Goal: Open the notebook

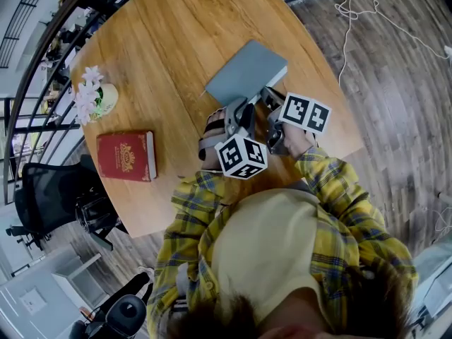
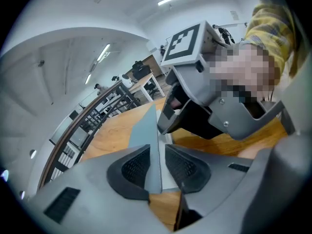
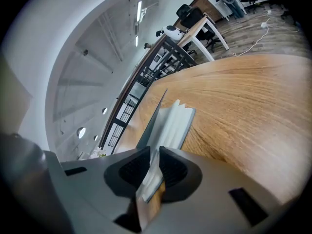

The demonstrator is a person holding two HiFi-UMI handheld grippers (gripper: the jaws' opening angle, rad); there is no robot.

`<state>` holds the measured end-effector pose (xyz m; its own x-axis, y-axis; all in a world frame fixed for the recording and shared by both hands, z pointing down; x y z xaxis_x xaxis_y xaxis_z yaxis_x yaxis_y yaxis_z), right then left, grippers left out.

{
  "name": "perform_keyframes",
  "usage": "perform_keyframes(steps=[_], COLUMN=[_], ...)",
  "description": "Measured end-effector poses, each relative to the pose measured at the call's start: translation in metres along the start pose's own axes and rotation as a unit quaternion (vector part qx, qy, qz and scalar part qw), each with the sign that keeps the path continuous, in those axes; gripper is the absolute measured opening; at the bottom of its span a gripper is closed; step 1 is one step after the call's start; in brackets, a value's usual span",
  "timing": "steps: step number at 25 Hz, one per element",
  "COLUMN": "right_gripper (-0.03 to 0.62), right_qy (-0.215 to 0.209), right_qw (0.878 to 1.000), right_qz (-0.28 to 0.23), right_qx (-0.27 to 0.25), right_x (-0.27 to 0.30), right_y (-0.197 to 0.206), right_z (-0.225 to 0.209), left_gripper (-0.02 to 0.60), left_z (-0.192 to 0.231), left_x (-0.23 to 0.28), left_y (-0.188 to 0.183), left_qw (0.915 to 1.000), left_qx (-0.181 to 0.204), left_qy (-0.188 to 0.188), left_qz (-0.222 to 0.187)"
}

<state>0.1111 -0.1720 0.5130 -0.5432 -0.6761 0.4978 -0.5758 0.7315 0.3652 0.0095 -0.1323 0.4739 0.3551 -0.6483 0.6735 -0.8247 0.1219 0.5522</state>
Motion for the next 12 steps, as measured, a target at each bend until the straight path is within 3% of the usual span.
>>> perform_keyframes(steps=[3, 6, 9, 12], right_gripper=[0.109, 0.104, 0.103, 0.103], right_qy=[-0.011, -0.019, -0.025, -0.028], right_qw=[1.000, 0.999, 0.999, 0.999], right_qz=[-0.006, -0.010, -0.013, -0.012], right_qx=[-0.010, -0.024, -0.031, -0.034], right_x=[-0.001, -0.003, -0.003, -0.004], right_y=[-0.003, -0.006, -0.007, -0.008], right_z=[0.006, 0.012, 0.017, 0.018], left_gripper=[0.149, 0.204, 0.215, 0.213], left_z=[-0.007, -0.012, -0.012, -0.012], left_x=[-0.007, -0.005, 0.007, 0.017], left_y=[0.001, 0.004, 0.012, 0.023], left_qw=[0.9995, 0.9955, 0.9873, 0.9797], left_qx=[0.021, 0.074, 0.121, 0.153], left_qy=[-0.015, -0.057, -0.102, -0.123], left_qz=[-0.019, -0.017, 0.009, 0.043])
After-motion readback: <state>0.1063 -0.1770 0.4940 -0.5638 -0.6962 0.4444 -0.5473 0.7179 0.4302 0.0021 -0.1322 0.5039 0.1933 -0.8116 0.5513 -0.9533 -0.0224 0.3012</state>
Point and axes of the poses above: the fingertips, and each gripper's own axes: x forward along the fingers, z to its left, y out of its underside, the point moved 6 cm from there along -x, backward along the fingers, and after that the axes turned 1 degree about z, right-handed, at the moved point
